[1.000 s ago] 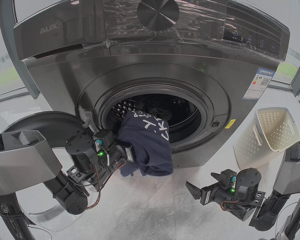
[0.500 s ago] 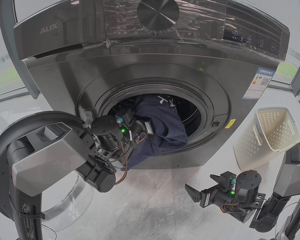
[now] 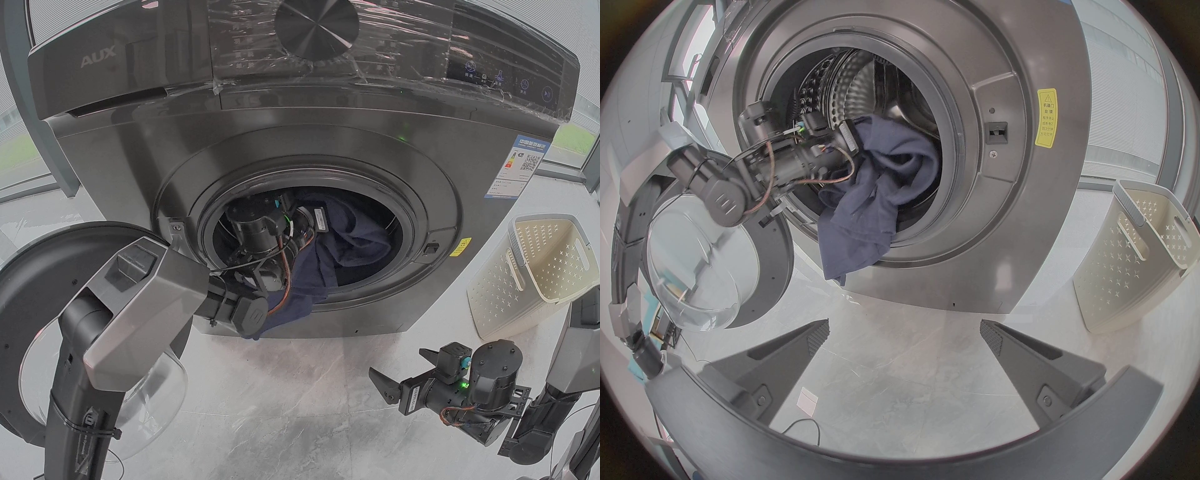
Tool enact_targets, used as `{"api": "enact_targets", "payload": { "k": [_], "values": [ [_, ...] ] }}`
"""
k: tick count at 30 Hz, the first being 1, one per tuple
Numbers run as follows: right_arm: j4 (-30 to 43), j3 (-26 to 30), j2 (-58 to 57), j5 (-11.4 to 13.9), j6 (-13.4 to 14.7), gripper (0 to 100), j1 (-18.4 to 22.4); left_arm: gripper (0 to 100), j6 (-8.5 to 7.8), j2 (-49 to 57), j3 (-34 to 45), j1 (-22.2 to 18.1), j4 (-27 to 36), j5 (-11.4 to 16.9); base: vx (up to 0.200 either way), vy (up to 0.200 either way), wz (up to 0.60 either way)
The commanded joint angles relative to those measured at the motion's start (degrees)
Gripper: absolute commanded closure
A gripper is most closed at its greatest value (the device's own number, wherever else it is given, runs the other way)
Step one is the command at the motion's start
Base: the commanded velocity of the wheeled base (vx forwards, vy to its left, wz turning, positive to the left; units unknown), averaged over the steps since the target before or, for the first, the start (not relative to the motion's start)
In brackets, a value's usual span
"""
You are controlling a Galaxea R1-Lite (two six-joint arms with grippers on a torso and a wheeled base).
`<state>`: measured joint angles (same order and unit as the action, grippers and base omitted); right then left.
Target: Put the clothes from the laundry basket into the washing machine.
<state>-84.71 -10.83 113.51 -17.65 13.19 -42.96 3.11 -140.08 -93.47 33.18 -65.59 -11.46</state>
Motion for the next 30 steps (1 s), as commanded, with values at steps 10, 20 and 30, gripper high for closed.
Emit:
{"api": "enact_targets", "payload": {
  "k": [10, 20, 30],
  "values": [
    [-0.10, 0.10, 0.05, 0.25, -0.01, 0, -0.02, 0, 1.90, -10.04, -21.13, -0.93, 12.59, -2.95, 0.000, 0.000, 0.00],
    [-0.19, 0.10, 0.05, 0.34, -0.01, 0, -0.02, 0, 3.92, 6.75, 8.21, 0.22, 19.53, -2.60, 0.000, 0.000, 0.00],
    [-0.19, 0.01, 0.14, 0.34, -0.01, 0, -0.46, 0, 2.08, 10.18, 20.52, -0.31, 21.90, 1.09, 0.000, 0.000, 0.00]
  ]
}}
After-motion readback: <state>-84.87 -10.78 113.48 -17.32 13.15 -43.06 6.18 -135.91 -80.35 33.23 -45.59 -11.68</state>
